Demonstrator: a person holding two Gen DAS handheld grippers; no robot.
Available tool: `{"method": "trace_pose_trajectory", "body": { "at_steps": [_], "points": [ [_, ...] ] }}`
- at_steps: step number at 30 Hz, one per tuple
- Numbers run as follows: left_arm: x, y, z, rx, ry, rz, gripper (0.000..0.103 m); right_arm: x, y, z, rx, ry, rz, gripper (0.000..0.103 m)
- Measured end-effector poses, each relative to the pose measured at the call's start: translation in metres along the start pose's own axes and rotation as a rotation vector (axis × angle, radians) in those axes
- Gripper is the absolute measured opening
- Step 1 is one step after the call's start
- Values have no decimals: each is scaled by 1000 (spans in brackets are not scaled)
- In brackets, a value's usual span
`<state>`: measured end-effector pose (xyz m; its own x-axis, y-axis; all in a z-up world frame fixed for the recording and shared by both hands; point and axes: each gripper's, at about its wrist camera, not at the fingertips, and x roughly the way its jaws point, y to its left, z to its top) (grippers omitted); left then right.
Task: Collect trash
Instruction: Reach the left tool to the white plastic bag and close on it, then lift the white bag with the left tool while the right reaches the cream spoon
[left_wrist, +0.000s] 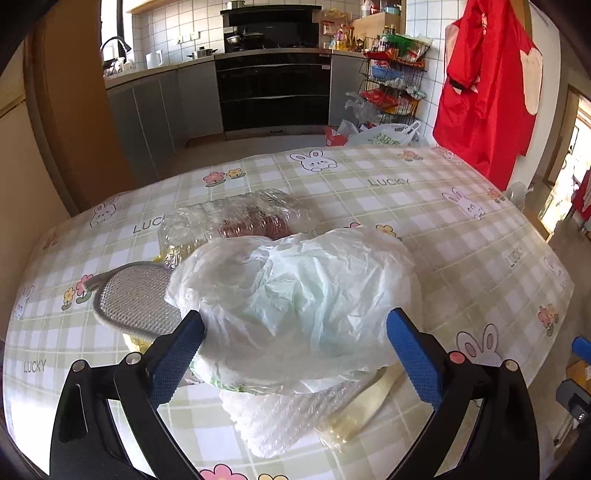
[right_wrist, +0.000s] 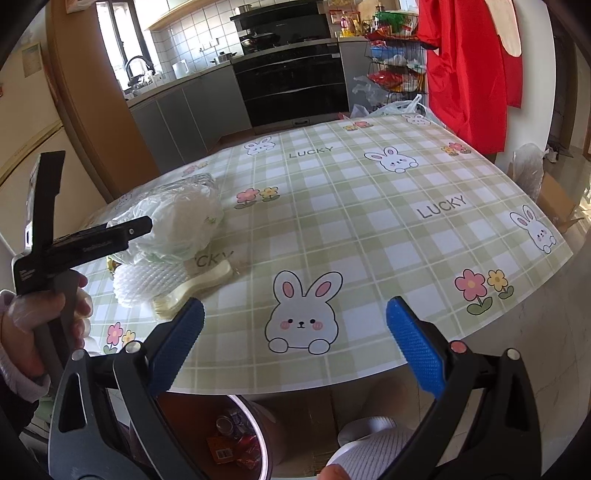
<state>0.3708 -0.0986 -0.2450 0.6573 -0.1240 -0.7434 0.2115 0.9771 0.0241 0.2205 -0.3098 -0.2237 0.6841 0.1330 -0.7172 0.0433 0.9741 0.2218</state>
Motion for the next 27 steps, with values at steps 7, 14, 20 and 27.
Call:
{"method": "trace_pose_trajectory", "body": {
  "at_steps": [7,14,20,27],
  "points": [
    [9,7,0,-3,-22,41,30,18,5,-5,-28,33,20,97],
    [-39,25,17,-13,-164,-11,7,28,22,0,-41,13,89,91],
    [-91,50,24,-88,-280,-48,6,58,49,2,-48,82,133,87],
    [-130,95,-3,-222,-332,-33,6,114,106,2,-169,171,39,87]
  ]
}}
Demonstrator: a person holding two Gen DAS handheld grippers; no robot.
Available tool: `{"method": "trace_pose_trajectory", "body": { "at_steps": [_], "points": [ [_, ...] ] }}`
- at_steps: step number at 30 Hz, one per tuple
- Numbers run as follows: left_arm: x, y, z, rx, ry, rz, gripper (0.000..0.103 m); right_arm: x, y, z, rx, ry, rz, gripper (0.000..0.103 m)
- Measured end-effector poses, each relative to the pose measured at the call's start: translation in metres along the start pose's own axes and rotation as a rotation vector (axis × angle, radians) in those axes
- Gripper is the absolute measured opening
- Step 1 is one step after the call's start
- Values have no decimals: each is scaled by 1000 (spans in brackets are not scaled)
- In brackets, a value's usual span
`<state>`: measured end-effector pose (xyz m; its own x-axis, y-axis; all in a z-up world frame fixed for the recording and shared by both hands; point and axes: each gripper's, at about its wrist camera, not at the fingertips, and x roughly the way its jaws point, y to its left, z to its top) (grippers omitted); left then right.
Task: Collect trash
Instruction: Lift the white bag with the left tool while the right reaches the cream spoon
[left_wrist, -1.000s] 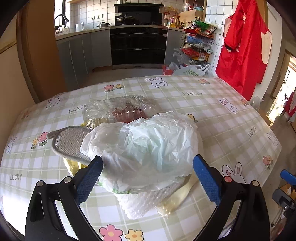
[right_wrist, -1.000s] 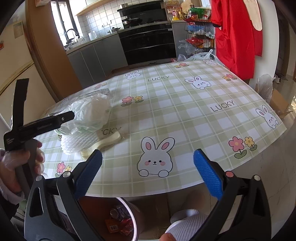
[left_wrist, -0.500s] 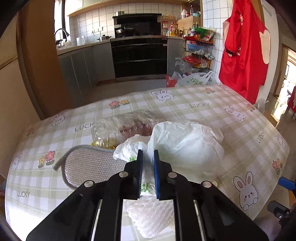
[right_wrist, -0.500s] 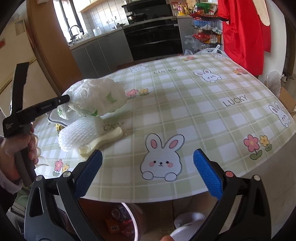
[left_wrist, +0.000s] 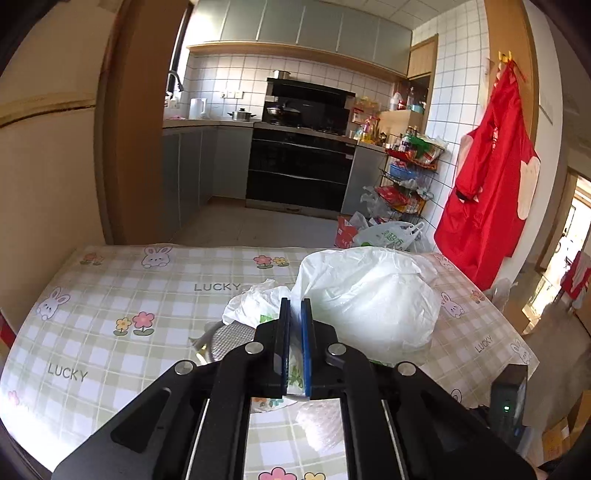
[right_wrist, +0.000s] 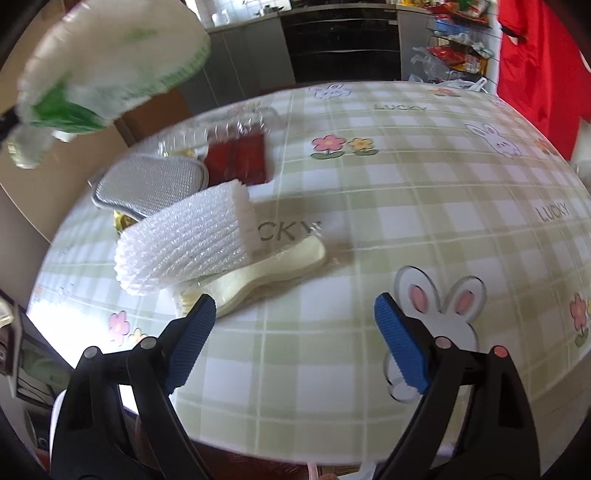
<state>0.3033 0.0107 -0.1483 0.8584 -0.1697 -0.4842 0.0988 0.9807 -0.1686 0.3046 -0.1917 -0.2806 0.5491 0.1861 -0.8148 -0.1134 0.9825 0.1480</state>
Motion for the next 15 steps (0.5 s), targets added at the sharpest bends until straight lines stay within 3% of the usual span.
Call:
{"method": "trace_pose_trajectory", "body": {
  "at_steps": [7,9,15],
  "points": [
    [-23,35,-8,-48,-5,42,6,32,18,14,13,43,-50,91],
    [-27,40,-9,-61,-11,43,6,32,21,17,-16,26,-98,93],
    [-36,46,-16,-91,-28,50,6,23,2,11,-24,52,-100,93]
  ]
}}
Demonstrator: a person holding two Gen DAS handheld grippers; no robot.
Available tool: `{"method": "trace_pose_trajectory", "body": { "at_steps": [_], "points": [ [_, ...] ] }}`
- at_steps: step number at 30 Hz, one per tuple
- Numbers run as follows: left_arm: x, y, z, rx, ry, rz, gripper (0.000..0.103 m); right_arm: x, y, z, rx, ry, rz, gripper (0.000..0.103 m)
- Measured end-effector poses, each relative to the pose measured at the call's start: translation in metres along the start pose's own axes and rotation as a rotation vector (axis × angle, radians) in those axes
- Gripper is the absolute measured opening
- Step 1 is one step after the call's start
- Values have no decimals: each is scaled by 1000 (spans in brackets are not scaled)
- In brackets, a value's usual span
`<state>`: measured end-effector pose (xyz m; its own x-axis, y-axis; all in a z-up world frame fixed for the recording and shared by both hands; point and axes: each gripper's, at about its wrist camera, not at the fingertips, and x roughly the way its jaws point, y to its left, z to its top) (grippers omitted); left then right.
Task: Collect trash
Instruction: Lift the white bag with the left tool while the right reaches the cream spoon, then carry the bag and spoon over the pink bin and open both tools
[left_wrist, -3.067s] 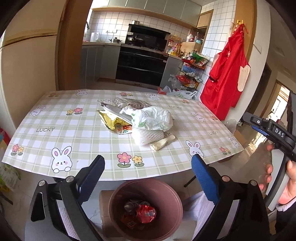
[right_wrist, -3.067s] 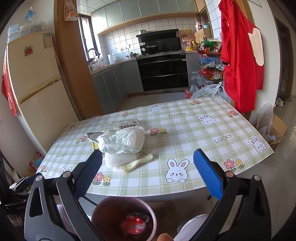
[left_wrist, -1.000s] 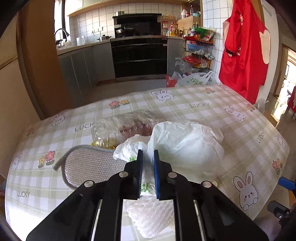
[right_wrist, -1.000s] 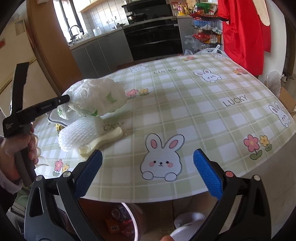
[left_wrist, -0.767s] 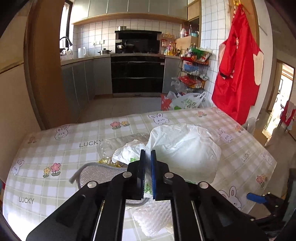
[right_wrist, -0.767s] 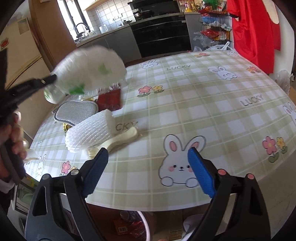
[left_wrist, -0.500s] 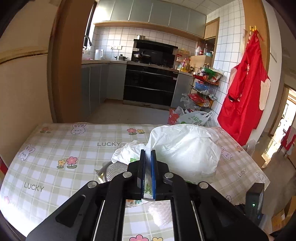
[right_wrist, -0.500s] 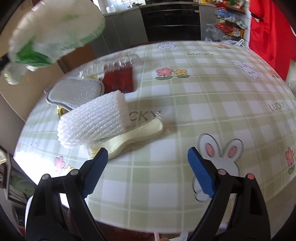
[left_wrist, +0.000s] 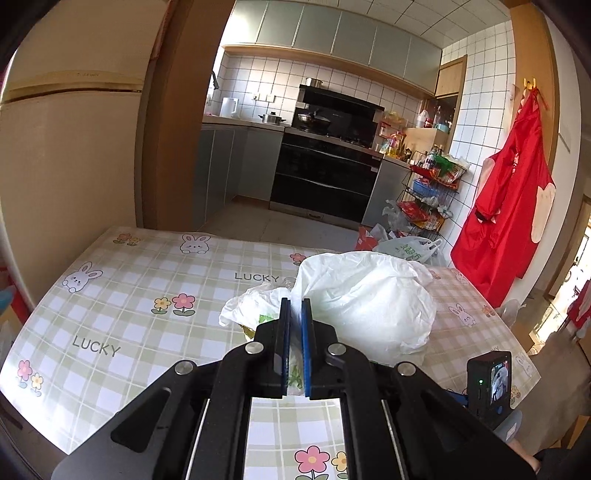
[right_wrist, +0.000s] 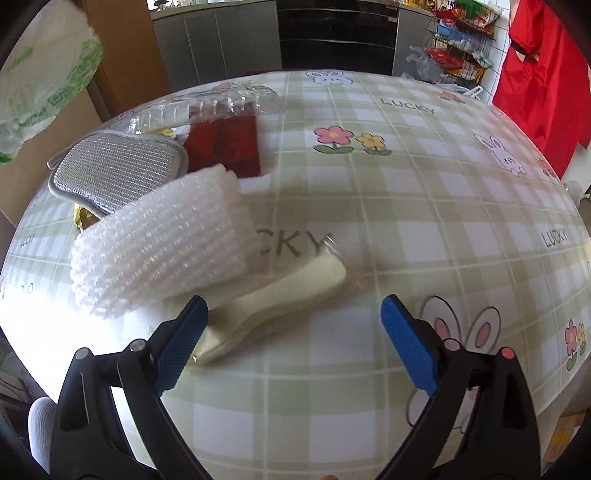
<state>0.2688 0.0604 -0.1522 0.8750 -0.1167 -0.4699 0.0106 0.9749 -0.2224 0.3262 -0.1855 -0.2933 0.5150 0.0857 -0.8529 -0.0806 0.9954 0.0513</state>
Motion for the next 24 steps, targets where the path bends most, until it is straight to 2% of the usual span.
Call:
{"method": "trace_pose_trajectory", "body": {
  "at_steps": [3,6,10,14,16,18,19,21,24],
  "points": [
    [-3,8,-7,-25,9,-3,6,-6,-16,-6,-18,-2,-17,93],
    [-4,14,-14,-44,25,1,6,-12,-34,-7,-10,4,-78,93],
    [-6,19,-25,-85,61,-10,6,-20,-47,-8,63,-6,-3,90],
    [-7,18,-32,-81,78,-7,5,-7,-42,-6,92,27,26,74],
    [-9,16,-33,-78,78,-3,5,-5,-35,-6,86,13,27,70],
    [-11,15,-33,-76,78,3,5,-3,-26,-4,51,5,13,58],
    [-11,15,-34,-75,78,5,5,-2,-20,-3,24,4,4,55],
    [-12,16,-35,-72,79,7,5,-1,-15,-1,-10,0,-21,41],
    [-14,16,-35,-72,80,5,5,-3,-17,-3,-8,-6,-20,27]
  ]
}}
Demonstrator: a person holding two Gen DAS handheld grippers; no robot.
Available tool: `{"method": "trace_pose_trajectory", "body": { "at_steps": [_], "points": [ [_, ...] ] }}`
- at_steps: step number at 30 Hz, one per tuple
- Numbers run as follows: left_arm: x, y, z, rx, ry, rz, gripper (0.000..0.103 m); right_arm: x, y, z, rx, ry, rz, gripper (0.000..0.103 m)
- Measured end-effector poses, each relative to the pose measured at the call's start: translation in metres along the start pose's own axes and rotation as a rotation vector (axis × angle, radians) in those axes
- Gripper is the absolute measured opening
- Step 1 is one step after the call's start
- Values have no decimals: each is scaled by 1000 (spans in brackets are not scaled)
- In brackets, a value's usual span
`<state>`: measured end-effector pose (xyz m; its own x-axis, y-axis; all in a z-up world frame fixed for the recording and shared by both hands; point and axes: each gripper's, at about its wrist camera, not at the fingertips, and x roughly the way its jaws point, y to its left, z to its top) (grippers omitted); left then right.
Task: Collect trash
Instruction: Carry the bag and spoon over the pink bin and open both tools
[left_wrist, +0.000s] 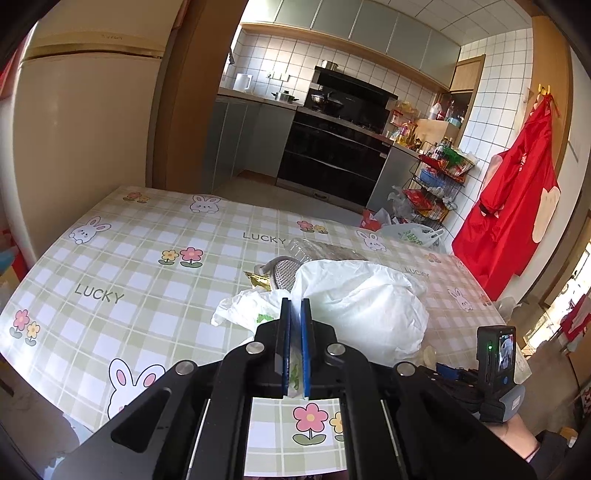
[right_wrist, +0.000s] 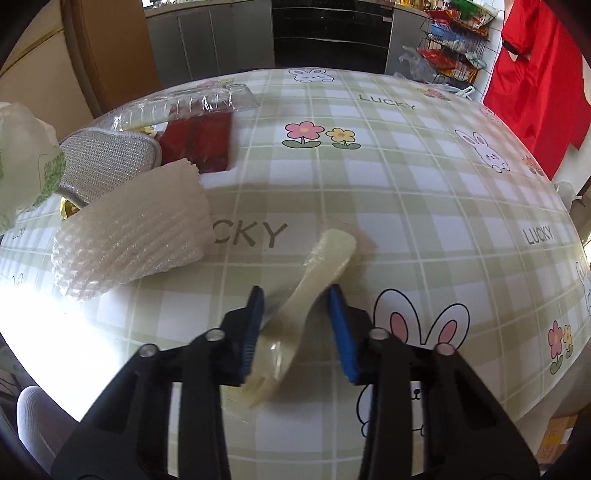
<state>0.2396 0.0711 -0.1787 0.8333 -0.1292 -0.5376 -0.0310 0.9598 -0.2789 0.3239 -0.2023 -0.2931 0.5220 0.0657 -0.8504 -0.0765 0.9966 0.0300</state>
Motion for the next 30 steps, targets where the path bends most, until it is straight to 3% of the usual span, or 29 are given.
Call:
{"method": "trace_pose_trajectory", "body": {
  "at_steps": [2,10,22,30],
  "points": [
    [-4,1,0,2,-4,0,5,-5,-4,-2,12,-11,1,21],
    [-29,-5,3,11,-32,-6,5,-53,-13,-12,50,-111,83,21],
    [-98,-21,-10,48,-73,-18,5,-181,-7,-25,21,-321,249,21],
    [-134,-43,-44,123,-12,-73,5,-243,-7,-47,-11,-397,283,21]
  ]
}}
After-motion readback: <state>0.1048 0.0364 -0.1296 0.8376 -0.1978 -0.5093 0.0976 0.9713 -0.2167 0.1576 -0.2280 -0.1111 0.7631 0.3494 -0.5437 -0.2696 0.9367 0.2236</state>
